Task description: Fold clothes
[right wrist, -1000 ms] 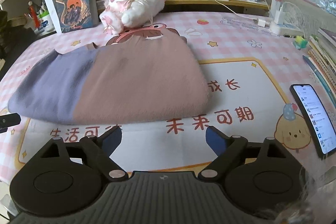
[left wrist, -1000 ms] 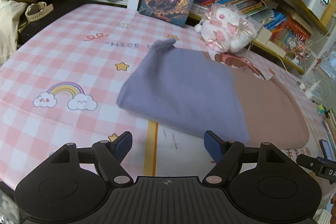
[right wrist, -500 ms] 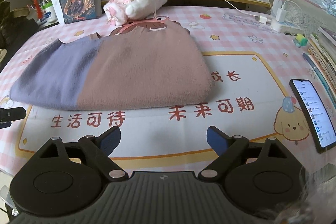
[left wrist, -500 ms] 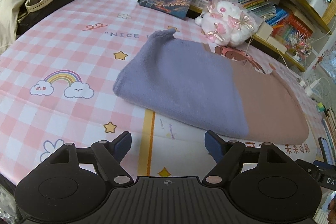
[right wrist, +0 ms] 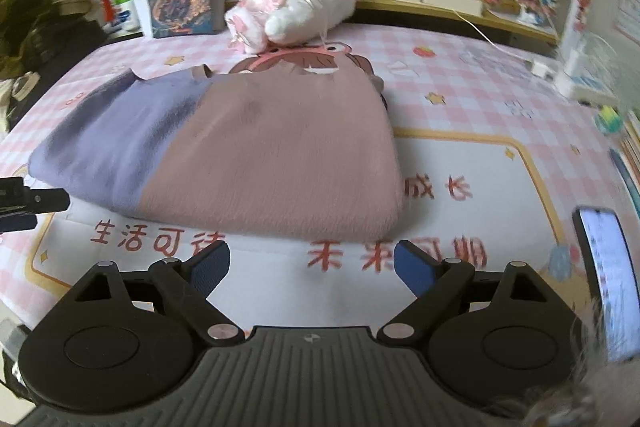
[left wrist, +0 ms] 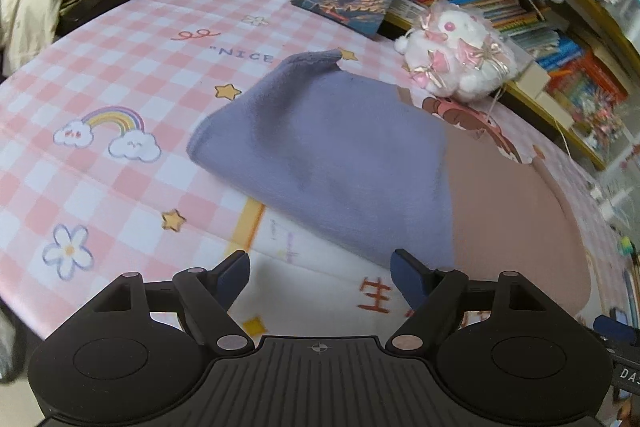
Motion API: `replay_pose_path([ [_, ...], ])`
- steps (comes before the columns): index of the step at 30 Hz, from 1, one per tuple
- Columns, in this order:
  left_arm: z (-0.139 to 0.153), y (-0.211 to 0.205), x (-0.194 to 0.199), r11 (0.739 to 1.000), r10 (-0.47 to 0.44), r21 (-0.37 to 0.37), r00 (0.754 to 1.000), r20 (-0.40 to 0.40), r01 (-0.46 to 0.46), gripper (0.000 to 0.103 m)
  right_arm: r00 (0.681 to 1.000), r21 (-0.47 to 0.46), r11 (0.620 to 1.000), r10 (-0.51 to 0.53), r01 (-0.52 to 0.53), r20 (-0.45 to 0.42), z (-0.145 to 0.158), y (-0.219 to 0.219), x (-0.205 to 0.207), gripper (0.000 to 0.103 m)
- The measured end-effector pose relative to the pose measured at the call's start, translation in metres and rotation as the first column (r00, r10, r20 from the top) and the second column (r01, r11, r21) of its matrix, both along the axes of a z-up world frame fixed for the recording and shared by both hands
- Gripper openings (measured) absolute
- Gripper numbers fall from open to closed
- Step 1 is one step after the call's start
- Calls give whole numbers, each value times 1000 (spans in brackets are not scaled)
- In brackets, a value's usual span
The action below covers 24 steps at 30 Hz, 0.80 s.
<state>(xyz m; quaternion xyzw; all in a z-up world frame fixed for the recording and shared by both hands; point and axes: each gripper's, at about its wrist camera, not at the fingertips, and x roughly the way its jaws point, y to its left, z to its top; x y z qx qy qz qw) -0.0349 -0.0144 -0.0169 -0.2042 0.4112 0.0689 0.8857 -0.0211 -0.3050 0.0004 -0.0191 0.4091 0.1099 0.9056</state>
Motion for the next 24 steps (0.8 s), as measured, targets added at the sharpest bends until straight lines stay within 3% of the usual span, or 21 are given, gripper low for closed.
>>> replay_pose_path([
  [5, 2, -16, -2, 991, 116, -68, 993, 24, -114, 80, 994, 10, 995, 101, -101, 28, 6, -22, 21, 89],
  [8, -1, -12, -11, 958, 232, -181, 972, 42, -221, 79, 990, 34, 990, 137, -138, 34, 7, -41, 37, 89],
  [13, -16, 6, -31, 827, 434, -401, 901, 10, -394, 76, 987, 57, 985, 160, -161, 20, 4, -64, 55, 87],
  [21, -39, 40, -35, 661, 578, -570, 816, -27, -488, 73, 985, 65, 984, 168, -166, -23, -7, -73, 63, 84],
  [24, -44, 54, -22, 628, 592, -606, 805, -34, -487, 73, 989, 63, 988, 146, -144, -28, -8, -73, 68, 76],
])
